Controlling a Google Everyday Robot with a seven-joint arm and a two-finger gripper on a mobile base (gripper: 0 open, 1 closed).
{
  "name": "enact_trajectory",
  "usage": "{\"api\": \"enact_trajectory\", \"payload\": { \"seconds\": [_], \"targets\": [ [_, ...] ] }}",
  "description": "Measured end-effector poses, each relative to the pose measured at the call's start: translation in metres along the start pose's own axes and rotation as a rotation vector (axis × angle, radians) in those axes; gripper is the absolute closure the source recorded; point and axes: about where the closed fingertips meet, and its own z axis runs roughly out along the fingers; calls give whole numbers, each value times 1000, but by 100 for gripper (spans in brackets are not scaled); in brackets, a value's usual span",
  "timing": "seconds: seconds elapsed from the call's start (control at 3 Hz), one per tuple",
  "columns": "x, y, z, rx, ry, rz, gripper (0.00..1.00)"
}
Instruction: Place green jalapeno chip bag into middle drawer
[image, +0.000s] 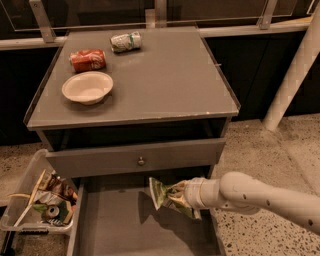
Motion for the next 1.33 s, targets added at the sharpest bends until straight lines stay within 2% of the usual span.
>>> {"api": "enact_trajectory", "payload": {
  "seconds": [0.33,0.67,1.33],
  "targets": [
    [21,-1,29,42,-31,-72,100],
    [40,-1,56,15,-56,-122,100],
    [65,18,88,-176,-72,-155,100]
  ]
}}
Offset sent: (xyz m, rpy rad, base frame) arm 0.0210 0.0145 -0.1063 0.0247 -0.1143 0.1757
